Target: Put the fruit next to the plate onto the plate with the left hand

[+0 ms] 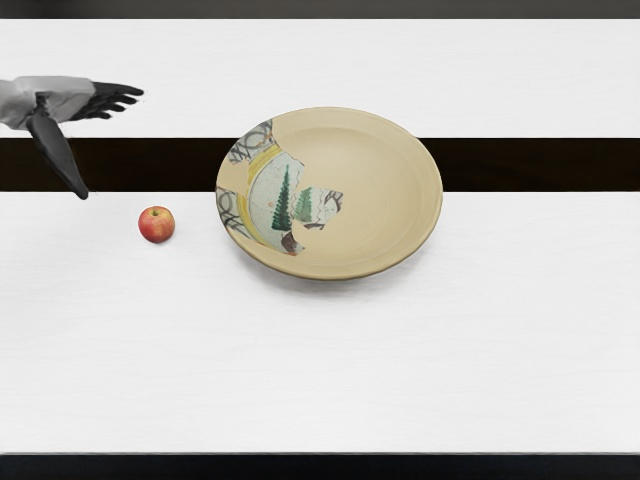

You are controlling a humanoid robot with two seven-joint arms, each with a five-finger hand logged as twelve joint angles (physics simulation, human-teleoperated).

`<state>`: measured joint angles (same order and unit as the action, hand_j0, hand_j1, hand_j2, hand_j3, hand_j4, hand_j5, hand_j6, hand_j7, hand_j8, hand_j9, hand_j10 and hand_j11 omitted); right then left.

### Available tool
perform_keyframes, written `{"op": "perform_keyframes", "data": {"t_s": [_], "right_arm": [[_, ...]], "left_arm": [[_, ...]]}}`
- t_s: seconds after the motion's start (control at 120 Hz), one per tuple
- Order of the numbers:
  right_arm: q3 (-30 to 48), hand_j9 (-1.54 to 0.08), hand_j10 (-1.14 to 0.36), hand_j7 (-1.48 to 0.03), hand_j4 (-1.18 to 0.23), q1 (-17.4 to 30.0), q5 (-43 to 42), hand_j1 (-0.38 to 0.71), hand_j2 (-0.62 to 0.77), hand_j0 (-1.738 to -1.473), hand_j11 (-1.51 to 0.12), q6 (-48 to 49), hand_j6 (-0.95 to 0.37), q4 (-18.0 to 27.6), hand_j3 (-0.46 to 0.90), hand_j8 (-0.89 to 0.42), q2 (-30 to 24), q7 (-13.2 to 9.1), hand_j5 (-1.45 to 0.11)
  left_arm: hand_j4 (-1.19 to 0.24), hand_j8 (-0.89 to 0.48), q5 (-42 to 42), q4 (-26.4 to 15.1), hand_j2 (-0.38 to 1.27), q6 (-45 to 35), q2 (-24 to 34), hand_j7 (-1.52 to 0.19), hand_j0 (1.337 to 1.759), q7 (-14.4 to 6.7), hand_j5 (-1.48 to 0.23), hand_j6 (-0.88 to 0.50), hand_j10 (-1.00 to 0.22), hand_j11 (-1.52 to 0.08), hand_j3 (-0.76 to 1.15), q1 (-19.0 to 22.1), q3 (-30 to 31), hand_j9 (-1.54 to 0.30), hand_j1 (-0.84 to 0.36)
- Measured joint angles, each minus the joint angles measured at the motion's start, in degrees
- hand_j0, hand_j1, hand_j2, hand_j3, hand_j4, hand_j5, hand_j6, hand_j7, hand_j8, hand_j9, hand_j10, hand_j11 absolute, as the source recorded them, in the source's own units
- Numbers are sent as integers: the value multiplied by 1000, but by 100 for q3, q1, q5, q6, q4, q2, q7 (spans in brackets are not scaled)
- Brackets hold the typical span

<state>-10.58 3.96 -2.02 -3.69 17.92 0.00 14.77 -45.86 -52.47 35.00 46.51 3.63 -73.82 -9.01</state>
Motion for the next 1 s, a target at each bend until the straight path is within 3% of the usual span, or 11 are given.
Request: {"op": "perform_keyframes", "data": {"t_s": [0.1,0.15,0.267,0.333,0.367,0.417,0.467,0.575,0.733,0.9,1.0], "right_arm": [[-1,-22,-17,-22,-17,-8,-5,-329,-4,-1658,-22,0,-16,0,0,-16,0,0,-22],[0,-22,-17,-22,-17,-11,-6,-329,-4,-1658,-22,0,-16,1,0,-17,0,0,-22],[1,-22,-17,-22,-16,-16,-8,-329,-4,-1658,-22,0,-16,4,0,-16,0,0,-22],[2,-22,-17,-22,-16,-17,-9,-329,-4,-1658,-22,0,-16,6,0,-16,0,0,-22],[4,-22,-17,-22,-16,-17,-9,-329,-4,-1658,-22,0,-16,5,0,-16,0,0,-22],[6,-22,-17,-22,-17,-17,-9,-329,-4,-1658,-22,0,-16,3,0,-16,0,0,-22],[7,-22,-17,-22,-17,-18,-9,-329,-4,-1658,-22,0,-16,2,0,-16,0,0,-22],[8,-22,-17,-22,-16,-18,-9,-329,-4,-1658,-22,0,-16,1,0,-16,0,0,-22],[11,-22,-17,-22,-16,-24,-9,-329,-4,-1658,-22,0,-16,-5,0,-16,0,0,-22],[12,-22,-17,-22,-17,-28,-9,-329,-4,-1658,-22,0,-16,-7,0,-16,0,0,-22],[12,-22,-17,-22,-17,-30,-9,-329,-4,-1658,-22,0,-16,-8,0,-17,0,0,-22]], "left_arm": [[-4,-5,18,-167,1,0,124,0,1658,-201,-1,-5,-3,0,0,3,7,0,349],[-5,-5,227,-214,1,0,294,0,1658,-437,-1,-6,-4,0,0,0,6,0,349],[-4,-5,678,-265,1,1,357,0,1658,-1488,-1,-5,-3,0,0,-52,-5,0,349],[-4,-5,784,-281,1,1,69,0,1658,-2463,-1,-5,-3,0,0,-105,-16,0,349],[-5,-6,815,-293,1,2,-19,0,1658,-2846,-1,-6,-4,0,0,-189,-27,0,349],[-5,-5,828,-391,1,1,-128,0,1658,-3234,-1,-6,-4,0,0,-348,-57,0,349],[-5,-5,767,-592,1,2,-151,0,1658,-3474,-1,-6,-4,0,0,-562,-98,0,349],[-4,-5,383,-941,1,1,-556,-1,1658,-3726,-1,-5,-4,0,0,-624,-138,-1,349],[-6,-7,-186,-1440,0,-1,-1192,-2,1658,-3833,-3,-7,-5,-2,0,-549,-134,-2,348],[-6,-7,-716,-1620,1,-12,-1235,-3,1658,-3857,-4,-7,-5,-3,0,-261,-103,-3,347],[-7,-7,-1002,-2018,1,-459,-1122,-4,1658,-3861,-4,-8,-6,-4,0,-54,-75,-4,346]]}}
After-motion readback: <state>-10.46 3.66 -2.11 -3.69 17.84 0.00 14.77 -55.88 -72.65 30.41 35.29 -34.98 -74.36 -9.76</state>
